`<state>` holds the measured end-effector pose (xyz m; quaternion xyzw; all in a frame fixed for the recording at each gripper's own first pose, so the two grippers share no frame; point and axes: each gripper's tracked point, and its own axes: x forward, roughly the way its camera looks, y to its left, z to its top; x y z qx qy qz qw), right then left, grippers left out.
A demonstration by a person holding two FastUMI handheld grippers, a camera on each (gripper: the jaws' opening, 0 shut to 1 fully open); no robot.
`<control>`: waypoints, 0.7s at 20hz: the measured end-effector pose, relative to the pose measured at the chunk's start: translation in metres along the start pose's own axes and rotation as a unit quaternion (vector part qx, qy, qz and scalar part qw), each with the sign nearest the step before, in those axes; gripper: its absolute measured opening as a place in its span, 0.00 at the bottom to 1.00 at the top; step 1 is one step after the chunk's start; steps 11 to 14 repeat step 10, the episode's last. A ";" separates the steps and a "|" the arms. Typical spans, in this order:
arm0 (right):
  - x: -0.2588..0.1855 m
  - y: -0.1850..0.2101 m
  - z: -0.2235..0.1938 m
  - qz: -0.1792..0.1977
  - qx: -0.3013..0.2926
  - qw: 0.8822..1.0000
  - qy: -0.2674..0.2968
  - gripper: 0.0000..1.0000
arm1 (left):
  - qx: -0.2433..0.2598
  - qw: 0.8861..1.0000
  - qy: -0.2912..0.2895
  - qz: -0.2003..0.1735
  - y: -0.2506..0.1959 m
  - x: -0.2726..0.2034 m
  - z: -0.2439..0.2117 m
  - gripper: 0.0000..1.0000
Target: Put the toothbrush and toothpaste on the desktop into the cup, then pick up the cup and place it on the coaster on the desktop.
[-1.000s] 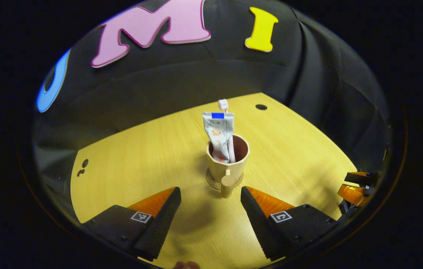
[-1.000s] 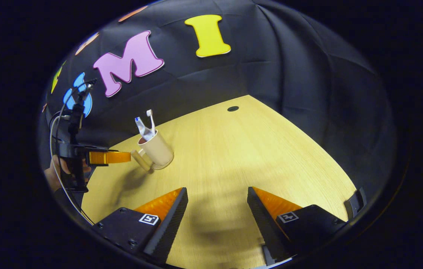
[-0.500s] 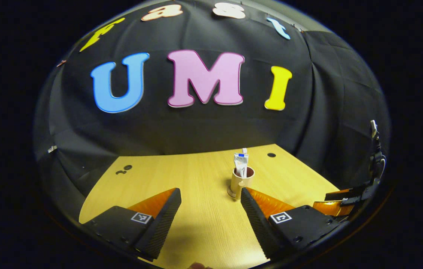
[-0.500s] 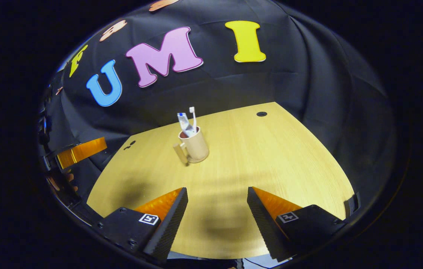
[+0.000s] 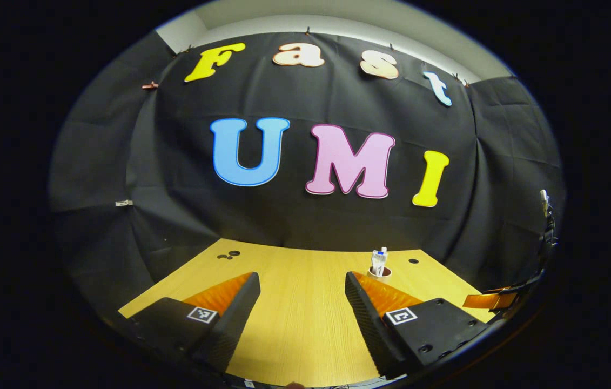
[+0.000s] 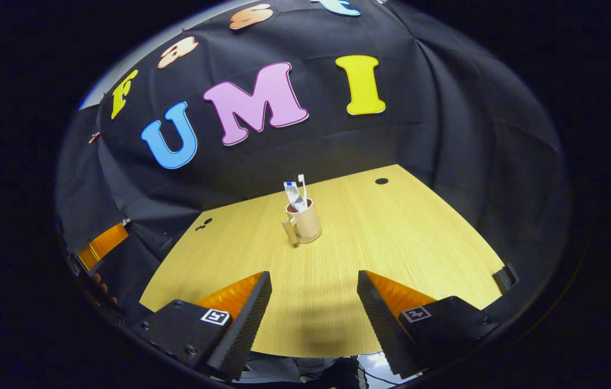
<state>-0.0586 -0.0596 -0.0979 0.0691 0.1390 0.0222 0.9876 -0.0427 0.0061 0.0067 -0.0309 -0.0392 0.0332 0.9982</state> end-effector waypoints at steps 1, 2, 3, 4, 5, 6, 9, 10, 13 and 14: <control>-0.007 0.002 -0.001 -0.002 0.005 1.000 -0.003 0.98 | -0.004 1.000 -0.002 0.003 0.006 -0.006 0.001 0.98; -0.012 0.004 -0.002 -0.003 0.008 1.000 -0.006 0.98 | -0.006 1.000 -0.003 0.005 0.012 -0.011 0.000 0.98; -0.017 0.005 -0.004 -0.005 0.008 1.000 -0.007 0.98 | -0.008 1.000 -0.002 0.008 0.017 -0.014 -0.001 0.98; -0.021 0.005 -0.006 -0.007 0.007 1.000 -0.008 0.98 | -0.010 1.000 0.002 0.012 0.022 -0.017 -0.002 0.98; -0.024 0.005 -0.009 -0.008 0.006 1.000 -0.007 0.98 | -0.014 1.000 0.006 0.016 0.026 -0.020 -0.004 0.98; -0.026 0.006 -0.010 -0.008 0.006 1.000 -0.006 0.98 | -0.018 1.000 0.008 0.017 0.030 -0.022 -0.004 0.98; -0.028 0.008 -0.009 -0.010 0.006 1.000 -0.010 0.98 | -0.014 1.000 0.006 0.017 0.037 -0.031 -0.003 0.98; -0.028 0.008 -0.007 -0.010 0.005 1.000 -0.014 0.84 | -0.007 1.000 0.007 0.016 0.037 -0.032 -0.003 0.98; -0.028 0.008 -0.007 -0.010 0.005 1.000 -0.014 0.84 | -0.007 1.000 0.007 0.016 0.037 -0.032 -0.003 0.98; -0.028 0.008 -0.007 -0.010 0.005 1.000 -0.014 0.84 | -0.007 1.000 0.007 0.016 0.037 -0.032 -0.003 0.98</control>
